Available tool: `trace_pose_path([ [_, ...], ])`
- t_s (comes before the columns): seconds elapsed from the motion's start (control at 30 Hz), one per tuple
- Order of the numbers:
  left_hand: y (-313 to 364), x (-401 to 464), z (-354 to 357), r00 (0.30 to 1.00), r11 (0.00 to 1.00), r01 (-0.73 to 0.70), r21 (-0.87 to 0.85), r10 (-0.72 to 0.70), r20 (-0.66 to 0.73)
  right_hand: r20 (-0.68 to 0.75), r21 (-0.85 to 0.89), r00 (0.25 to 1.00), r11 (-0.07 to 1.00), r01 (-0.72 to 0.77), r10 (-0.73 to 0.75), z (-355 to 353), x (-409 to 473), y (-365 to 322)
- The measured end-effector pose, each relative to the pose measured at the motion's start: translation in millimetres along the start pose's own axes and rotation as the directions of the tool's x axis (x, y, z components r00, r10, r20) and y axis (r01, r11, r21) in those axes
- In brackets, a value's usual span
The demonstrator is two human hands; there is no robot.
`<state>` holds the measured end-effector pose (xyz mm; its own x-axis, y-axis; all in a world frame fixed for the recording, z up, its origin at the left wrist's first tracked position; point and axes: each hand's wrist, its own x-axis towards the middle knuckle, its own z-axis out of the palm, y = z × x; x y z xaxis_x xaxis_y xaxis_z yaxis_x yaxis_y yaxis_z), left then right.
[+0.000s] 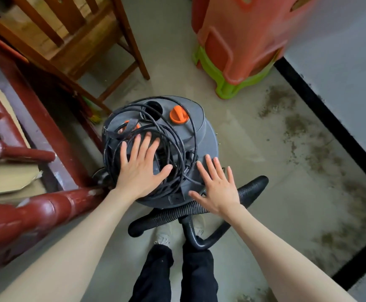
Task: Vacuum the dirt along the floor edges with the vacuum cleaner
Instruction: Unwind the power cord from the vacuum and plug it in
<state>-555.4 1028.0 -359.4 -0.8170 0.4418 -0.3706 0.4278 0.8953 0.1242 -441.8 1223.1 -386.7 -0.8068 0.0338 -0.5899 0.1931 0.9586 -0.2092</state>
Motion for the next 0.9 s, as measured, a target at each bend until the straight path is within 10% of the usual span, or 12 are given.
trace_pose_path([
  [0.9,-6,-86,36,0.97,0.97,-0.238,0.045,0.235,0.07,0.122,0.15,0.984,0.977,-0.149,0.132,84,-107,-42],
])
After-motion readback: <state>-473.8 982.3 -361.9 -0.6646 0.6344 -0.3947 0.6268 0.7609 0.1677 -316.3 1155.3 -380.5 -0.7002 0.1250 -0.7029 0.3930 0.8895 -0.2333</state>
